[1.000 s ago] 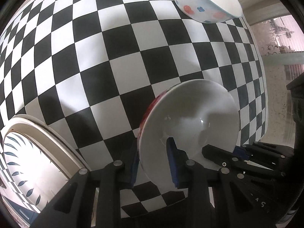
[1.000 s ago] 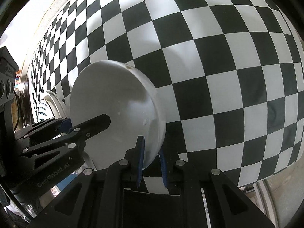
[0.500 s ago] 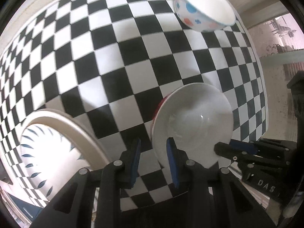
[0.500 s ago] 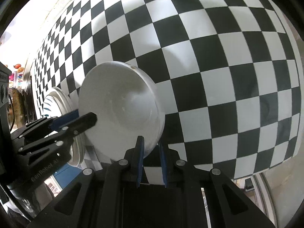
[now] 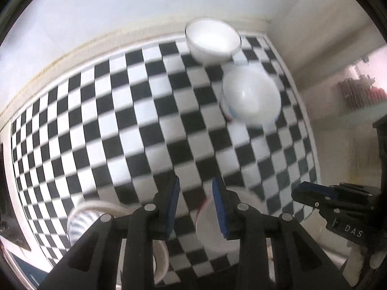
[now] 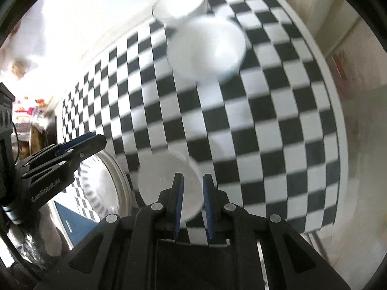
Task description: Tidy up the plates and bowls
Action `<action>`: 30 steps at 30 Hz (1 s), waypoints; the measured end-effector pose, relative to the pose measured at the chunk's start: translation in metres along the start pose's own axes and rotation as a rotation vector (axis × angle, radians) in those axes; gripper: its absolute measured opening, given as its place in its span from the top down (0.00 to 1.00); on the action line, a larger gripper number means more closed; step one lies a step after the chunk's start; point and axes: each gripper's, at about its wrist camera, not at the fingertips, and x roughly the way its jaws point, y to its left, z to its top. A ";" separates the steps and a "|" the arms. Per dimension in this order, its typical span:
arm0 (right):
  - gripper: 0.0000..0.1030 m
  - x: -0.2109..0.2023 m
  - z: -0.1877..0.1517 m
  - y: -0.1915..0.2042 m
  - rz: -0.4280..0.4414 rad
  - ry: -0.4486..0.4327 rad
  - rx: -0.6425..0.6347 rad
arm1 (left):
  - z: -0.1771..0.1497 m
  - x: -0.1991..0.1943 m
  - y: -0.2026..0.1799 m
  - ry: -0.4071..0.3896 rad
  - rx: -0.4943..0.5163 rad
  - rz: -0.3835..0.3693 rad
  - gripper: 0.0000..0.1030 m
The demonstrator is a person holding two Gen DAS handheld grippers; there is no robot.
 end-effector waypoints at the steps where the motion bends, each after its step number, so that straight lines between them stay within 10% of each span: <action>1: 0.67 -0.005 0.013 -0.001 0.004 -0.016 0.003 | 0.013 -0.001 0.002 -0.012 -0.007 -0.011 0.75; 4: 0.38 -0.017 0.049 -0.006 0.020 -0.072 0.022 | 0.050 0.003 0.005 -0.045 -0.019 -0.023 0.74; 20: 0.38 0.038 0.243 -0.046 0.067 -0.123 0.152 | 0.200 0.112 0.021 0.033 -0.089 -0.077 0.71; 26: 0.53 0.067 0.266 -0.047 0.092 -0.061 0.151 | 0.211 0.137 0.021 0.055 -0.075 -0.110 0.73; 30: 0.82 0.076 0.274 -0.045 0.090 -0.034 0.153 | 0.214 0.138 0.020 0.041 -0.080 -0.115 0.73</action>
